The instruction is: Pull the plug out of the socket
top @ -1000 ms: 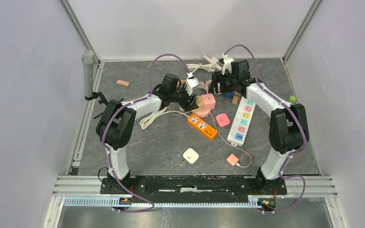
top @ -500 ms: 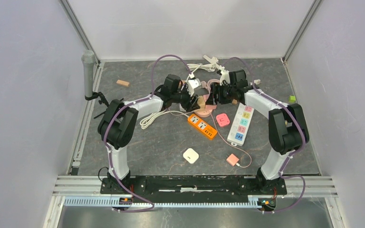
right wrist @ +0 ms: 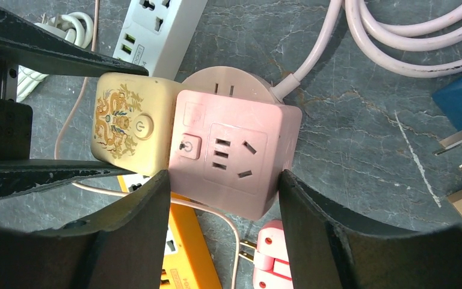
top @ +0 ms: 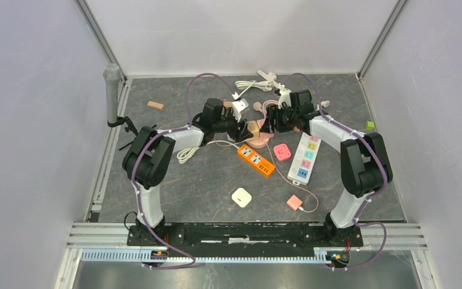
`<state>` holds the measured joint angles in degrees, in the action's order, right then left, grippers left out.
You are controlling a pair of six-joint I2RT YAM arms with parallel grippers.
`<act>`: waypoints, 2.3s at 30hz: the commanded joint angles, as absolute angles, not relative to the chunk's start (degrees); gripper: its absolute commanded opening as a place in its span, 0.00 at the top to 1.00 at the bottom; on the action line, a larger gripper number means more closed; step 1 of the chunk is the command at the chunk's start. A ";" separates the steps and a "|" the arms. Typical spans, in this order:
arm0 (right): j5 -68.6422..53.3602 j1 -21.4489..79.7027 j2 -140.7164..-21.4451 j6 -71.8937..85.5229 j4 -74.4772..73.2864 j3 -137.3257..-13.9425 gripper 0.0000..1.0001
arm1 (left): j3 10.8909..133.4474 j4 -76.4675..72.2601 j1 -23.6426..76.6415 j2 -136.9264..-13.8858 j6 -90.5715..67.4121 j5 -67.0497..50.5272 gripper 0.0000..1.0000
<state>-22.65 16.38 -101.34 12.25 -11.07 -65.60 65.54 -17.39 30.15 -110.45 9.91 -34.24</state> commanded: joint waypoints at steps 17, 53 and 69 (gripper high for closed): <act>-7.25 16.12 -106.67 8.20 -20.38 -63.24 0.60 | 72.32 -12.28 28.63 -99.35 14.63 -34.50 0.98; -13.47 16.08 -102.15 10.17 -16.81 -76.47 0.06 | 94.84 34.01 23.80 -119.60 -13.93 39.05 0.42; -13.09 16.90 -102.62 7.72 -18.38 -76.59 0.05 | 102.41 33.20 24.61 -111.26 -9.55 25.81 0.00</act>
<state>-14.20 16.34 -104.09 9.21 -18.79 -76.27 98.65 34.63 23.92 -117.51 -10.87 31.33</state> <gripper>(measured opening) 0.942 0.993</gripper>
